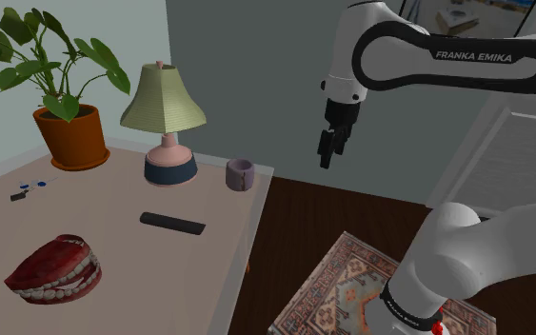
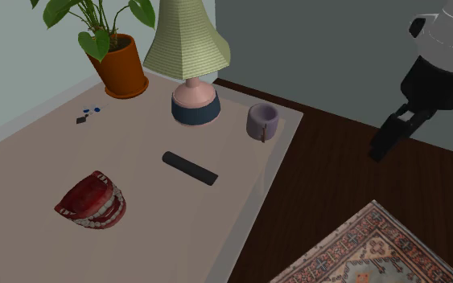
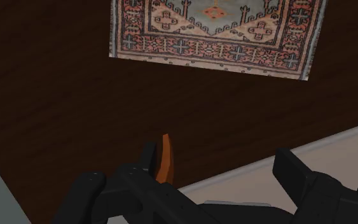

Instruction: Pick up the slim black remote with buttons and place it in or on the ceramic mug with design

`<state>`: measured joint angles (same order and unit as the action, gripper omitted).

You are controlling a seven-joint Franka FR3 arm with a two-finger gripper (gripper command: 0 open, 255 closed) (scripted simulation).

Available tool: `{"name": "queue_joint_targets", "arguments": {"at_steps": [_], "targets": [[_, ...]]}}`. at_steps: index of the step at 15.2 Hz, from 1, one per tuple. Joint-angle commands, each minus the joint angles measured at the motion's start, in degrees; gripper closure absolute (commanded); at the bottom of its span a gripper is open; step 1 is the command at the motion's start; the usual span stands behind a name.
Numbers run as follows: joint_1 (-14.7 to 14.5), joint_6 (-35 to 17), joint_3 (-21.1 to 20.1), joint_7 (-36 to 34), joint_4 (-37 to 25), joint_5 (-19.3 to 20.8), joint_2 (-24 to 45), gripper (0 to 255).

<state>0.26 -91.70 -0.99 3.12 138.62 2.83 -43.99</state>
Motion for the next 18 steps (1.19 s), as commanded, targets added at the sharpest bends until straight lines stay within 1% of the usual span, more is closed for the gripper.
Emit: {"name": "queue_joint_targets", "arguments": {"at_steps": [1, 9, 14, 18], "targets": [[0.0, 0.0, 0.0, 0.0, 0.0, 0.0, 0.0, 0], [-3.2, -12.1, -2.7, -0.3, -2.6, -3.1, 14.4, 0], [-4.9, -18.2, -4.4, -0.3, -6.4, -4.4, 24.2, 0], [-6.1, -22.2, -5.9, -0.2, -10.6, -5.0, 32.1, 0]]}}
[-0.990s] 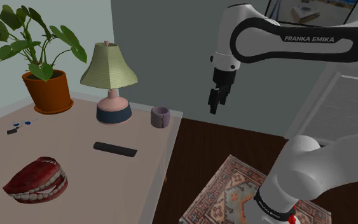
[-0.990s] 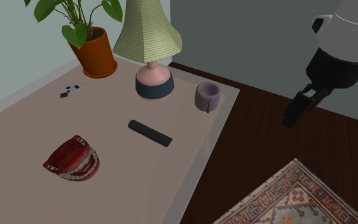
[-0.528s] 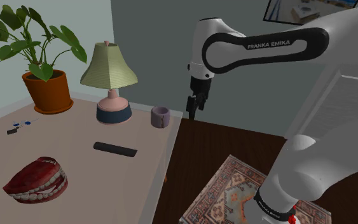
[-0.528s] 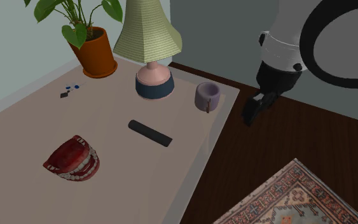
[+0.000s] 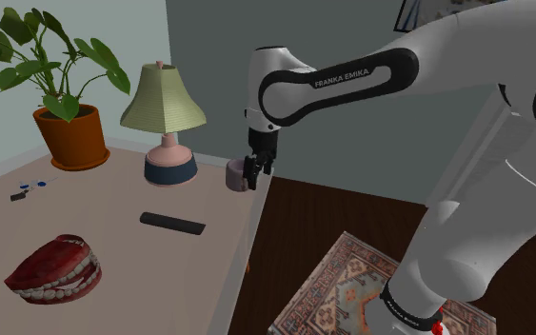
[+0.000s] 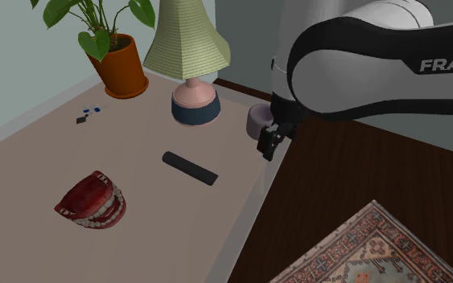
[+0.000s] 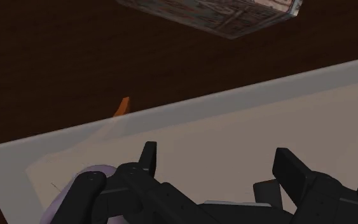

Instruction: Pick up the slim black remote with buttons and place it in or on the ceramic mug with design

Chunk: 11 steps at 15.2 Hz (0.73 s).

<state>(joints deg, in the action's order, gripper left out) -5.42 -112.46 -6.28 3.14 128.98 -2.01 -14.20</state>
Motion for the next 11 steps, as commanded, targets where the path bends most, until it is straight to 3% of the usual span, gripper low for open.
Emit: {"name": "queue_joint_targets", "arguments": {"at_steps": [1, 11], "targets": [[-0.8, -2.3, -0.9, -0.3, -2.2, -0.3, 4.3, 0], [-4.1, -7.6, -4.2, -0.7, -17.5, 0.5, 24.3, 0]]}}
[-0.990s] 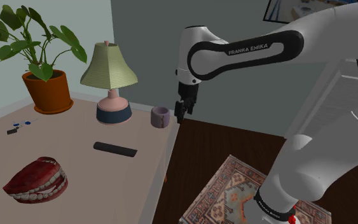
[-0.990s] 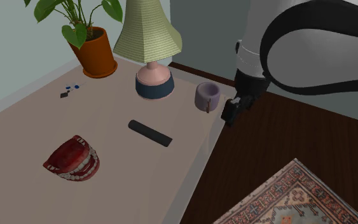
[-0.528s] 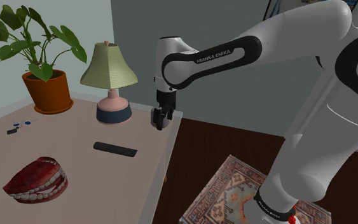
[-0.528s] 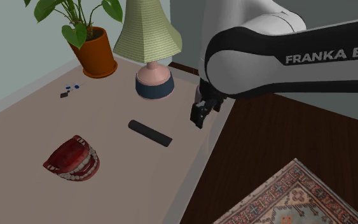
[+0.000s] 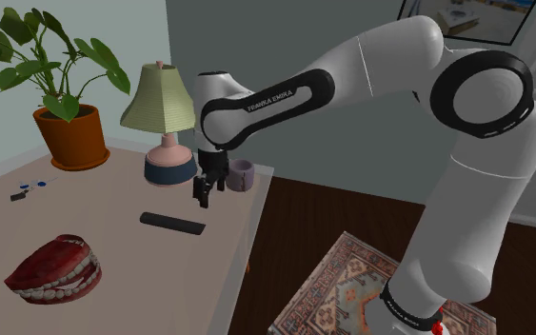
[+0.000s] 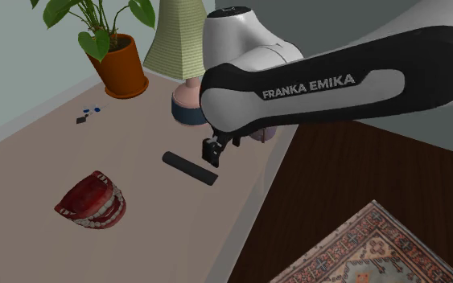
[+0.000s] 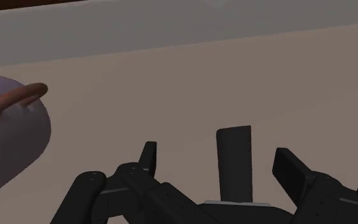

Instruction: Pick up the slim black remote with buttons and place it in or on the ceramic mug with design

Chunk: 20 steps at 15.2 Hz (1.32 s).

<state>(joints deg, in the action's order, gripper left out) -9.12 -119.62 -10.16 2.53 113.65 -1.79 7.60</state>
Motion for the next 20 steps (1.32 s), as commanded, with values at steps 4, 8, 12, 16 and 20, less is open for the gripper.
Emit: {"name": "queue_joint_targets", "arguments": {"at_steps": [4, 8, 12, 16, 20], "targets": [[-2.1, -0.9, -1.2, -0.3, -10.0, 1.2, 10.6, 0], [-3.5, -1.2, -1.7, -0.5, -16.0, 2.1, 16.8, 0], [-3.7, -3.8, -1.6, -0.6, -14.8, 2.3, 18.2, 0], [-3.9, -5.4, -1.6, -0.7, -14.2, 2.5, 19.1, 0], [-3.9, -5.4, -1.6, -0.7, -14.2, 2.5, 19.1, 0]]}}
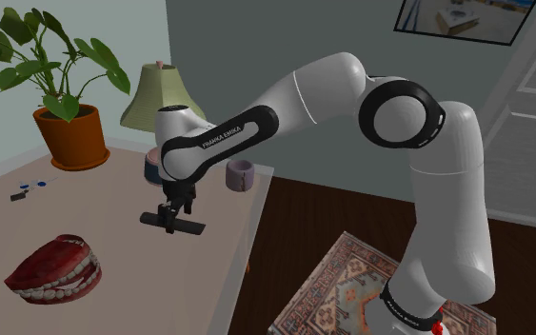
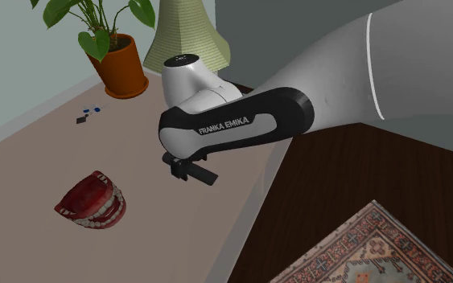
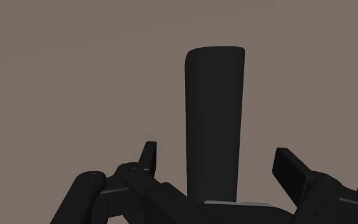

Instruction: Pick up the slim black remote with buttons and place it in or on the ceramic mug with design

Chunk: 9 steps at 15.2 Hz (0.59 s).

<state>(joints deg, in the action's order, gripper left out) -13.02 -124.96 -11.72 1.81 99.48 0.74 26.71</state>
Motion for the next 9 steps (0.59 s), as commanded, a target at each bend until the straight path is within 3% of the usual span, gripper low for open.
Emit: {"name": "queue_joint_targets", "arguments": {"at_steps": [1, 2, 3, 9], "targets": [[0.0, 0.0, 0.0, 0.0, 0.0, 0.0, 0.0, 0], [0.0, 0.0, 0.0, 0.0, 0.0, 0.0, 0.0, 0], [0.0, 0.0, 0.0, 0.0, 0.0, 0.0, 0.0, 255], [0.0, 0.0, 0.0, 0.0, -0.4, 0.1, 0.4, 255]]}}
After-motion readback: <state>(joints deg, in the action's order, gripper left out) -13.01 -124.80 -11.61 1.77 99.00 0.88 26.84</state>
